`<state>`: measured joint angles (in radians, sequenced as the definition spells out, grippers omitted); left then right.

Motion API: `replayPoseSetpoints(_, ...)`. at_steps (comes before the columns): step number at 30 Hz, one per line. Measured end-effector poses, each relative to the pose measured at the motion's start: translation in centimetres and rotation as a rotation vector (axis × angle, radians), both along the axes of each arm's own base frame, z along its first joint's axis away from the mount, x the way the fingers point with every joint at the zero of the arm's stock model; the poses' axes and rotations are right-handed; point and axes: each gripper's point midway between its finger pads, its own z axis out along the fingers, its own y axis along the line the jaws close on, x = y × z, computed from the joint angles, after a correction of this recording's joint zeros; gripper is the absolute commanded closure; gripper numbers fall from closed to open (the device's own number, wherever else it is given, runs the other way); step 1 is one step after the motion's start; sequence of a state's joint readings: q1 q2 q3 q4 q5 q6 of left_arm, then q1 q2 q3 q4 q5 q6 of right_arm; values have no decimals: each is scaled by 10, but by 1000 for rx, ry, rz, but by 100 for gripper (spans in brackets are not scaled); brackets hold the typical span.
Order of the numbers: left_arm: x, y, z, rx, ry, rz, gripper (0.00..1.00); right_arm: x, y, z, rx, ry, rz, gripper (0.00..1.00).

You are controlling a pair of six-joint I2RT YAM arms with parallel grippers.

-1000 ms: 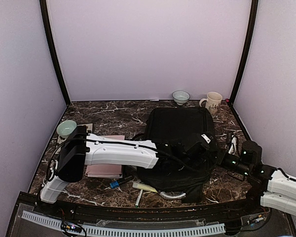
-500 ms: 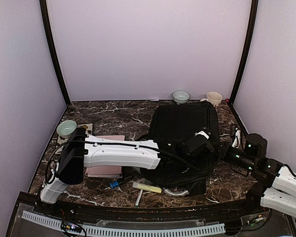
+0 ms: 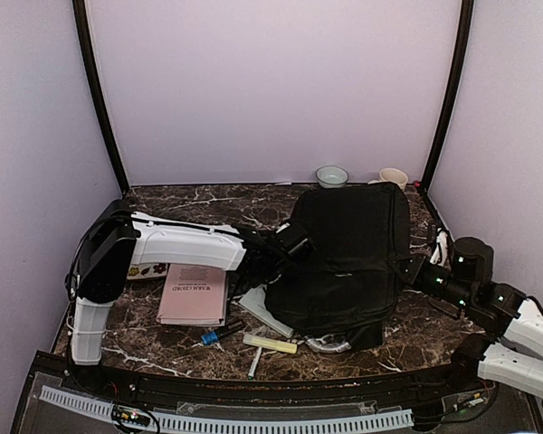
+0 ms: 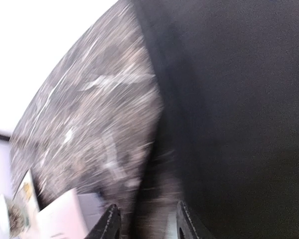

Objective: Pack the student bag
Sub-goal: Unzip the upper front pocket of the student bag, then pick up the upper front pocket of the student bag.

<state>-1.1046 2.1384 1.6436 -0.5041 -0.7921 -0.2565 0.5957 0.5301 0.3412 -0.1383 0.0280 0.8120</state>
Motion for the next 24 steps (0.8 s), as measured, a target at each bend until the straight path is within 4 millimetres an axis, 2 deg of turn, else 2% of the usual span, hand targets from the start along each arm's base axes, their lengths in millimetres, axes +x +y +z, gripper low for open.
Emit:
replayPoseSetpoints(2,11,26,-10,33,17,46,65,0,0,0,-2,-2,-2,100)
replayPoseSetpoints(4,8,35,-17,38,40,44,62,1,0,0,-5,0,-2,100)
replayPoseSetpoints(5,2,34,-19,28,54,24,61,1,0,-1,-6,1,-2,100)
replayPoseSetpoints(8,-18,15,-11,-52,90,-71,57,2,1,-3,-11,9,-2,100)
replayPoseSetpoints(10,-31,0,3,-135,111,-137,54,3,1,-5,-14,14,-1,100)
replayPoseSetpoints(14,-52,-37,55,-377,142,-277,45,5,3,-5,-12,11,-1,100)
replayPoseSetpoints(18,-64,-63,97,-597,173,-366,39,5,3,-4,-9,7,-1,100)
replayPoseSetpoints(20,-71,-77,104,-689,219,-400,39,5,3,-4,-8,7,0,100)
replayPoseSetpoints(24,-81,-96,92,-798,345,-408,39,5,4,-4,-7,7,2,100)
